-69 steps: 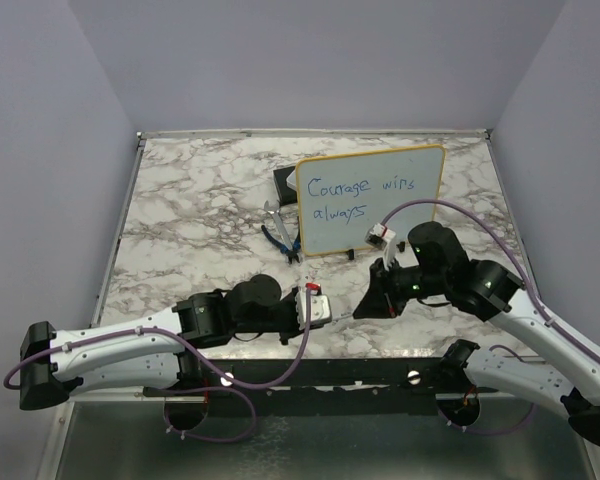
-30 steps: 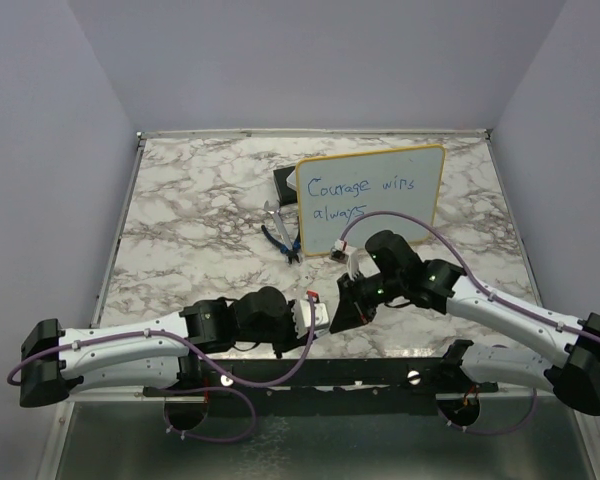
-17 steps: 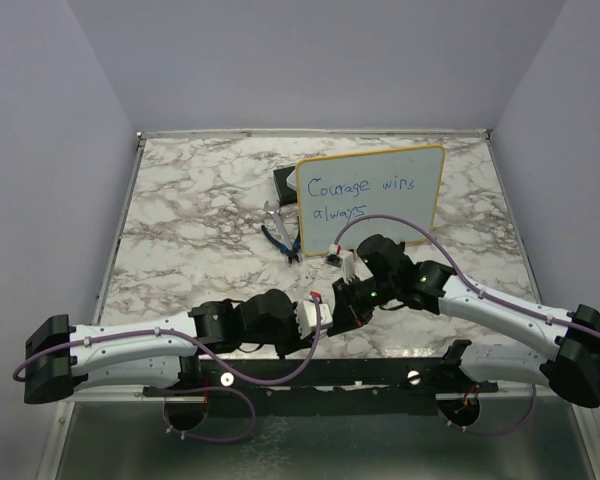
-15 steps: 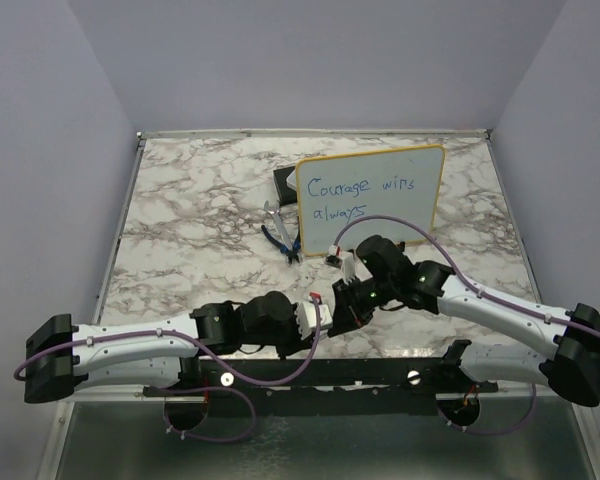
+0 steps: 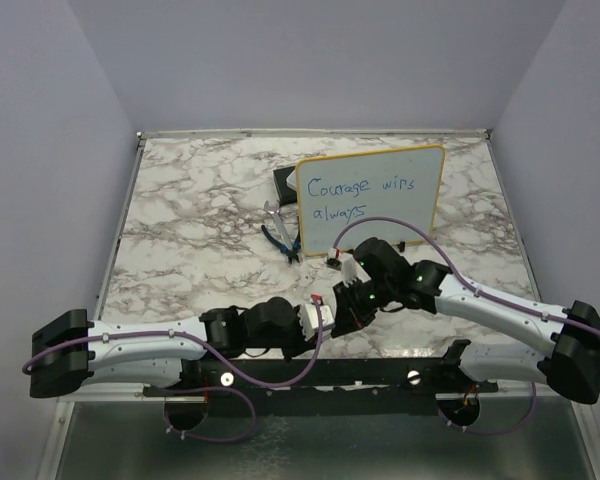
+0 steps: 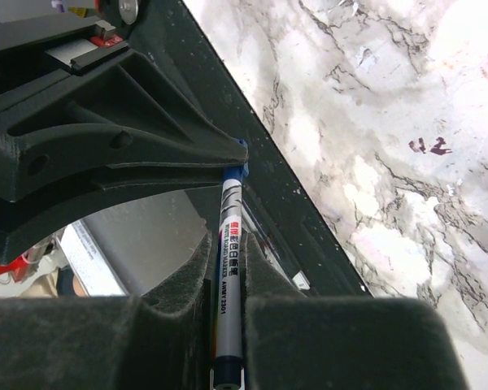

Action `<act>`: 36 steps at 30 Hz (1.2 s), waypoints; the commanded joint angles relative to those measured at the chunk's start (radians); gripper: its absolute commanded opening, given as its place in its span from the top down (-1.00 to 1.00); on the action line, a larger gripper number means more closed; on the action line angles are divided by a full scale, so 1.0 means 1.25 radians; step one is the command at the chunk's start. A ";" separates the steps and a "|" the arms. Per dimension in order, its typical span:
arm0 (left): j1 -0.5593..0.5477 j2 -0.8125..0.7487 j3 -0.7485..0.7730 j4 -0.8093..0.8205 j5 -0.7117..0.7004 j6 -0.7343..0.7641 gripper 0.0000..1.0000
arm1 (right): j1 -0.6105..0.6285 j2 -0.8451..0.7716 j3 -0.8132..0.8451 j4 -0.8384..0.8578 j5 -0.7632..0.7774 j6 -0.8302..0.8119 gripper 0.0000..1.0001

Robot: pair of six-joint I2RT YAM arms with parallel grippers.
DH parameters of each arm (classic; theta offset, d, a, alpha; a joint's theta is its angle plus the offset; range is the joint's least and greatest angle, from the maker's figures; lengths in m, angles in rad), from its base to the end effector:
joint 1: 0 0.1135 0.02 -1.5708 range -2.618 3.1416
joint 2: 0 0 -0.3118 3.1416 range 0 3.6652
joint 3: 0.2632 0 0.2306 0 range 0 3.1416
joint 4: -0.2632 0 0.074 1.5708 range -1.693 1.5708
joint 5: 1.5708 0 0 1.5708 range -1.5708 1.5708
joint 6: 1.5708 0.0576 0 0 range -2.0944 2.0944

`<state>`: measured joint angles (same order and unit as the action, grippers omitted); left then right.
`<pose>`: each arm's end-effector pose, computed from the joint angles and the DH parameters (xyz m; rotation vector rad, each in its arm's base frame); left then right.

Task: Write a sentence on the whiteboard
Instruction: Insert the whiteboard marker without the cap into the pen cap, then put down the whiteboard marker at the center of the board.

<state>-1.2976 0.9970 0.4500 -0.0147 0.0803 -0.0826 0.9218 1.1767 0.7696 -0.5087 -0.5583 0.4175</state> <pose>0.0450 -0.1778 0.2408 1.3345 1.8315 -0.8667 0.0986 0.1804 0.2709 -0.9356 2.5694 1.1855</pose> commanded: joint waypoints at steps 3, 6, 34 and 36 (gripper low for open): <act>0.009 -0.023 0.056 0.206 -0.095 -0.004 0.85 | 0.036 -0.018 0.045 -0.052 0.060 0.007 0.98; 0.010 -0.037 0.064 0.151 -0.120 -0.013 0.47 | 0.036 -0.039 0.070 -0.115 0.159 0.008 0.98; 0.420 -0.116 0.182 -0.156 -0.152 -0.112 -0.88 | -0.068 -0.148 -0.189 0.386 0.326 0.090 0.97; 0.472 -0.110 0.199 -0.150 -0.169 -0.112 -0.88 | -0.075 -0.147 -0.239 0.483 0.304 0.099 0.97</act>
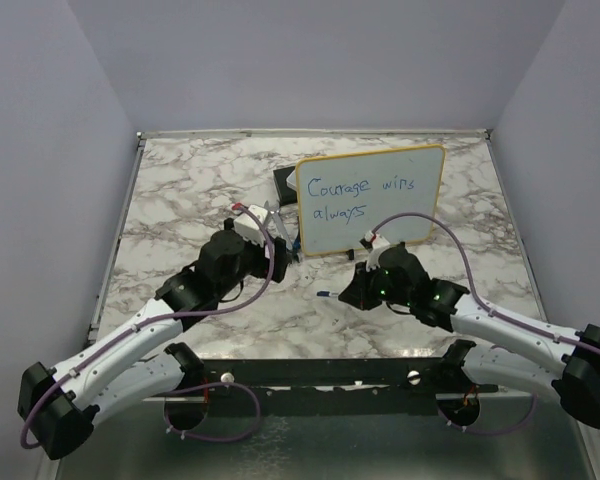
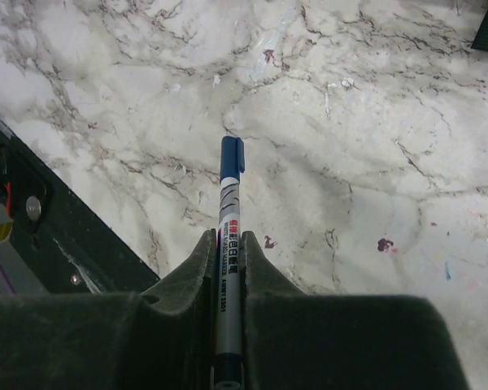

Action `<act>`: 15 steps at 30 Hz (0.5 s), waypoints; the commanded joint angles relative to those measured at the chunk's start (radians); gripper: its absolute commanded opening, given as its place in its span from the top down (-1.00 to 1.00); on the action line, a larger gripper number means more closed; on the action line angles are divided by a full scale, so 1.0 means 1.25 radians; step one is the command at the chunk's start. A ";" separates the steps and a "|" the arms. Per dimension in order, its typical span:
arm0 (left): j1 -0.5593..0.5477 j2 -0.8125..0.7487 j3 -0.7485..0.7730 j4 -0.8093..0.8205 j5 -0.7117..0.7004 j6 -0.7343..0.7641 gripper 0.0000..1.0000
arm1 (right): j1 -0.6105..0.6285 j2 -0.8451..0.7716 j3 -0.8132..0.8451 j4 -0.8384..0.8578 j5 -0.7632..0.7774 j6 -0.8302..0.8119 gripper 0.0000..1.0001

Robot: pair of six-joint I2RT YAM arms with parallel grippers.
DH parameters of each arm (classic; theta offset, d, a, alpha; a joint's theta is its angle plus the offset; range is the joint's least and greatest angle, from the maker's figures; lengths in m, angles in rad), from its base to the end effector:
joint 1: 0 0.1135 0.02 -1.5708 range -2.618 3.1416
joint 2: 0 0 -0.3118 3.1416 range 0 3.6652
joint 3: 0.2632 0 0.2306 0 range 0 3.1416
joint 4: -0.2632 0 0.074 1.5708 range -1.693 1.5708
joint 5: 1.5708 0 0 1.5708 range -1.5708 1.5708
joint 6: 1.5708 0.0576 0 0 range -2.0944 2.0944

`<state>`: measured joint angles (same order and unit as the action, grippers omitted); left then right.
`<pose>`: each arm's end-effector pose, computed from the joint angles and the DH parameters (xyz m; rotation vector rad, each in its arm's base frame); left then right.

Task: Write a sentence on the whiteboard
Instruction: Put down the whiteboard marker at the center of the board.

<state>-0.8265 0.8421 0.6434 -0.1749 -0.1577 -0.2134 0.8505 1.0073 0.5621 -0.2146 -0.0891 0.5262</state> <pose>0.1180 -0.1148 0.3132 0.4944 1.9147 -0.5338 0.1175 0.1417 0.2548 -0.4328 2.3256 0.8174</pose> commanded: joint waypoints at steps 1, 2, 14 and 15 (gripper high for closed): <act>0.119 0.015 0.051 -0.015 0.024 -0.004 -0.88 | -0.022 -0.011 -0.093 0.293 -0.079 0.019 0.96; 0.137 0.017 0.053 -0.009 0.024 0.000 -0.88 | -0.031 -0.005 -0.115 0.335 -0.102 0.028 0.95; 0.236 0.065 0.061 0.004 0.048 0.016 -0.90 | -0.064 0.200 -0.218 0.666 -0.207 0.110 0.85; 0.242 0.065 0.058 0.006 0.052 0.011 -0.90 | -0.066 0.205 -0.218 0.665 -0.203 0.110 0.82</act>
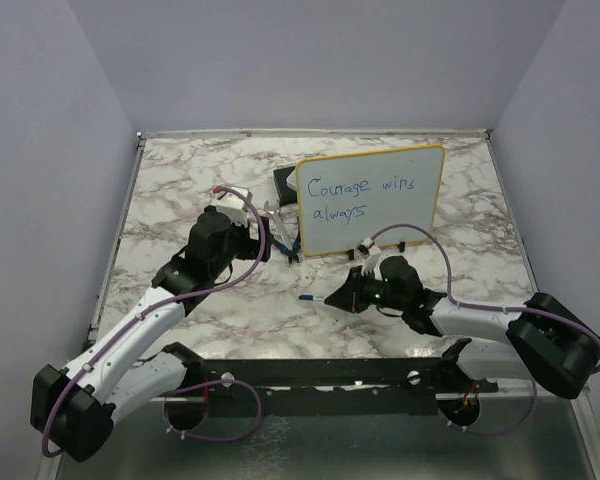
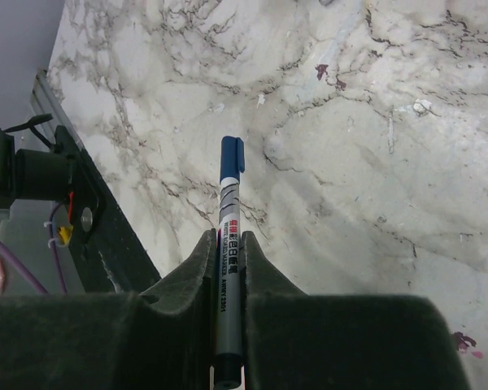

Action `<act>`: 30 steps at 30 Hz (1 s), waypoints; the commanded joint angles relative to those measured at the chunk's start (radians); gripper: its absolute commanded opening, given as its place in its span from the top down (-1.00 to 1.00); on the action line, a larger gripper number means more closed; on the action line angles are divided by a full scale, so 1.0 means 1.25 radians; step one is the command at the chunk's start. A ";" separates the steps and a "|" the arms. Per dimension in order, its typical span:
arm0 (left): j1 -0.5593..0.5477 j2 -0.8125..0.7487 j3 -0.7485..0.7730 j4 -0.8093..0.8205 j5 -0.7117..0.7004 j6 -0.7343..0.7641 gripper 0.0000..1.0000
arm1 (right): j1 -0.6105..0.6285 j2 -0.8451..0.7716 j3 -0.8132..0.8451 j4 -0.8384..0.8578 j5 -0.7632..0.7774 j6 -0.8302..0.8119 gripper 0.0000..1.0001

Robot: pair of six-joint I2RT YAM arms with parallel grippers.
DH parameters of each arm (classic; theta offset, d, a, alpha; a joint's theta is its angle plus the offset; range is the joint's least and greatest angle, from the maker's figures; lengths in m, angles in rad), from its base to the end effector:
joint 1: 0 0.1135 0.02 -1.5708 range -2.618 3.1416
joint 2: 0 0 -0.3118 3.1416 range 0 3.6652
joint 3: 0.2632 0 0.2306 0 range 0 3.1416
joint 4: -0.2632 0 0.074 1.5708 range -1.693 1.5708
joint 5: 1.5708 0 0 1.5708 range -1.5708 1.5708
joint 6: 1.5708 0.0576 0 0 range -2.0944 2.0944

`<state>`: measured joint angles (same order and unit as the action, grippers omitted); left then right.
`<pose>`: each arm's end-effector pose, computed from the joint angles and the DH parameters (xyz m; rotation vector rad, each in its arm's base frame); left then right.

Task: Write a sentence on the whiteboard
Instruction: Put down the whiteboard marker at the center of the board, then reset both arms

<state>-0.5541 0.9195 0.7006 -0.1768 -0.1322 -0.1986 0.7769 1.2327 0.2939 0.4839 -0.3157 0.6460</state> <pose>0.1590 -0.0895 0.3212 0.2640 1.9629 -0.3625 0.1388 0.1615 0.2069 -0.3643 2.1949 1.1691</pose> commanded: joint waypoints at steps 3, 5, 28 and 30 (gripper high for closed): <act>0.042 0.001 0.007 0.011 0.043 -0.005 -0.90 | -0.009 0.026 0.000 0.079 0.016 0.015 0.61; 0.051 0.001 0.004 0.011 0.046 -0.007 -0.90 | -0.010 0.024 0.007 0.045 0.056 0.018 0.45; 0.178 -0.014 -0.014 0.018 0.066 -0.095 -0.92 | -0.025 -0.138 0.116 -0.299 0.391 -0.074 -0.81; 0.195 -0.021 -0.016 0.018 0.056 -0.100 -0.92 | -0.050 -0.150 0.129 -0.332 0.424 -0.088 -0.92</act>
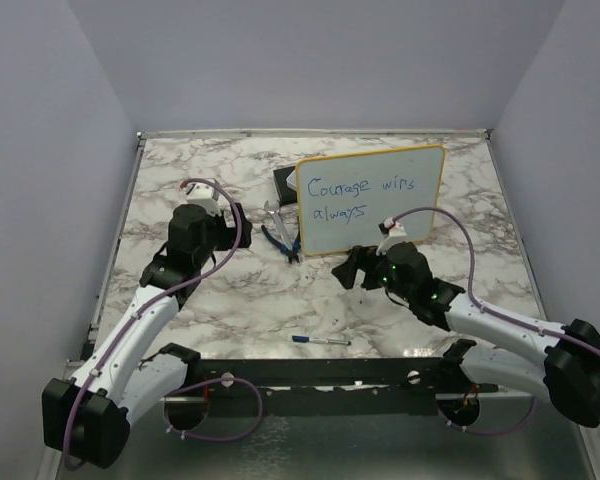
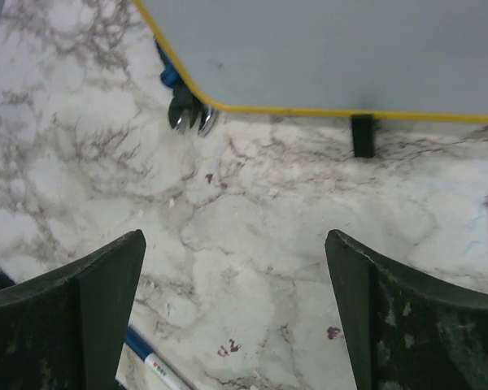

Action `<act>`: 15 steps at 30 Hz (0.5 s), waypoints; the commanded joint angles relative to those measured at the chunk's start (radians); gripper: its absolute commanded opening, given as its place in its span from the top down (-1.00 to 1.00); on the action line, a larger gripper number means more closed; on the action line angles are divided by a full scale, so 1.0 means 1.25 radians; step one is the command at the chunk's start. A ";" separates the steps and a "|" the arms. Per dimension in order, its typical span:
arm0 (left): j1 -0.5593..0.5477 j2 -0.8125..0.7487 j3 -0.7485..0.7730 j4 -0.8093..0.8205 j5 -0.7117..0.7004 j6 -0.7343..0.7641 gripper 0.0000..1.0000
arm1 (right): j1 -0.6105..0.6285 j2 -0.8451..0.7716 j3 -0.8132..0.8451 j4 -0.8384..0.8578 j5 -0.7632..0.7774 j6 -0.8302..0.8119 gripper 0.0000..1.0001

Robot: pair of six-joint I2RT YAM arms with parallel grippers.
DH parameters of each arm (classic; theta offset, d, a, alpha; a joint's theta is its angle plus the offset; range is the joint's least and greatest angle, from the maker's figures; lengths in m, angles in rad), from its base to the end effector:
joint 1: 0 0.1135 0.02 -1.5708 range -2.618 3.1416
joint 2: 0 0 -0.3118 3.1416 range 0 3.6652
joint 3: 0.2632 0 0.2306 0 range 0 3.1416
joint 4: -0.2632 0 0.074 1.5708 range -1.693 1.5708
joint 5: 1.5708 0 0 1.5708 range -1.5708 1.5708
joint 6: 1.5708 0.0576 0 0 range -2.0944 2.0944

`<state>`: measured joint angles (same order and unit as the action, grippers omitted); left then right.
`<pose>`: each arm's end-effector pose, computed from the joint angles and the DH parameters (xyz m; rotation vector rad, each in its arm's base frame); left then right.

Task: Write a sentence on the whiteboard
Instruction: Reset both arms

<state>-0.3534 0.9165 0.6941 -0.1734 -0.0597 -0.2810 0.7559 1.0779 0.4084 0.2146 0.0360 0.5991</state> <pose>0.1719 -0.0598 0.3196 0.0324 1.9827 -0.3556 0.1488 0.1374 0.2392 -0.1425 2.1194 0.8012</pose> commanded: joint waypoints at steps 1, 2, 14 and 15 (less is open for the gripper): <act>0.042 -0.024 -0.010 0.013 -0.012 -0.035 -0.92 | -0.053 -0.033 0.043 -0.136 0.150 -0.055 -0.94; 0.047 -0.033 -0.010 0.011 -0.024 -0.035 -0.93 | -0.085 -0.042 0.047 -0.153 0.148 -0.056 -0.95; 0.051 -0.191 -0.001 0.004 -0.211 0.011 -0.98 | -0.268 -0.314 0.100 -0.266 0.432 -0.172 -0.96; 0.051 -0.193 0.009 0.004 -0.226 0.015 -0.98 | -0.268 -0.346 0.091 -0.235 0.463 -0.205 -0.96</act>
<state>-0.2955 0.7013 0.6819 -0.1734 -0.2401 -0.2939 0.4252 0.7692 0.5068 -0.1032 0.3790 0.4751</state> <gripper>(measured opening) 0.987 0.982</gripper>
